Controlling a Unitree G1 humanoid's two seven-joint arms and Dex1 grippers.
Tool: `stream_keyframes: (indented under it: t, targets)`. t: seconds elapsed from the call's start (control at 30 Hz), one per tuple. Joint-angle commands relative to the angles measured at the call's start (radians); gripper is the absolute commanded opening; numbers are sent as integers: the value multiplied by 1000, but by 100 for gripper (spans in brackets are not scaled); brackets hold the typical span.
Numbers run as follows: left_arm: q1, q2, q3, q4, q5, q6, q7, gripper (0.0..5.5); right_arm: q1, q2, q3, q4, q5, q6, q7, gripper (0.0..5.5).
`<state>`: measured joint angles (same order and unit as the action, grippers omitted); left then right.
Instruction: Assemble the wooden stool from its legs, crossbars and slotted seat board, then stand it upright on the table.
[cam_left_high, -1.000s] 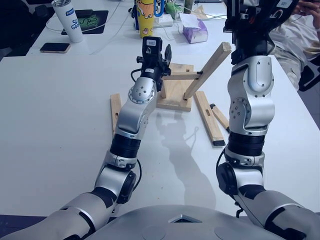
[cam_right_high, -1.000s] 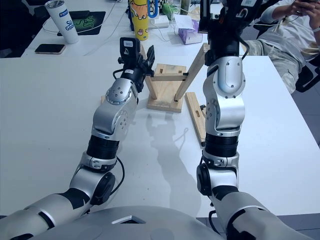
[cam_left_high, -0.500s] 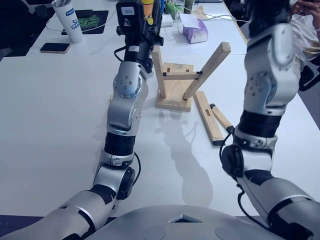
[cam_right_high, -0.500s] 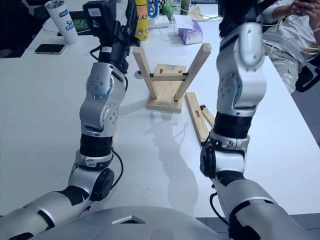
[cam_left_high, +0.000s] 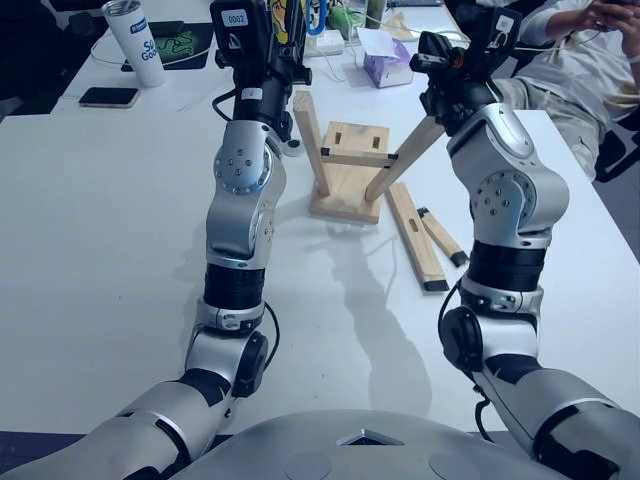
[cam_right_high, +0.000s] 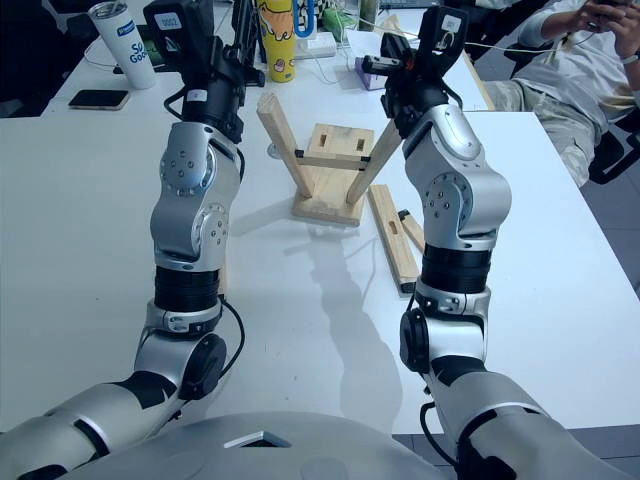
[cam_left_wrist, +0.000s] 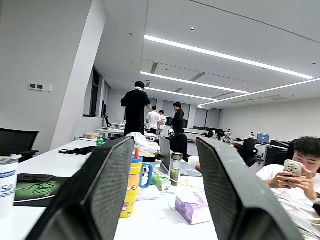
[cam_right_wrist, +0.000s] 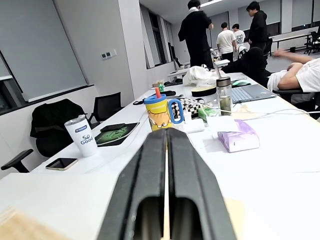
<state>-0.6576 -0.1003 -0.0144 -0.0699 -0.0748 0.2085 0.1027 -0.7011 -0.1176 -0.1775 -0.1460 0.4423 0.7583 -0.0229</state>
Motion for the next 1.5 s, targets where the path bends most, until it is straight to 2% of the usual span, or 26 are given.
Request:
stream_keyframes:
  t: [0.03, 0.37, 0.6, 0.7, 0.83, 0.97, 1.1, 1.37, 1.5]
  targets:
    - [10, -1, 1, -2, 10, 13, 4, 232, 12, 19, 6, 46, -5, 13, 2, 1]
    - [13, -9, 1, 3, 8, 12, 5, 232, -193, -48, -66, 53, -47, -288, 40, 1]
    - [22, -10, 5, -2, 12, 11, 14, 232, -521, -136, -164, 14, 17, -507, 68, 1]
    - [22, -9, 5, -2, 11, 11, 14, 232, -427, -128, -119, 40, 13, -445, 85, 1]
    - [21, -4, 11, -6, 10, 14, 15, 232, -34, -106, 65, 127, -36, -293, 181, 1]
    - [20, 0, 19, -13, 7, 18, 18, 232, 131, -130, 154, 150, -84, -175, 191, 1]
    - [14, -6, 15, -6, 5, 16, 16, 232, 139, -131, 170, 160, -108, -122, 187, 1]
    - [16, -7, 17, 2, 6, 9, 14, 232, 33, -109, 92, 204, -116, -260, 179, 1]
    - [19, -8, 17, 6, 8, 6, 15, 232, -49, -96, 52, 151, -108, -361, 171, 1]
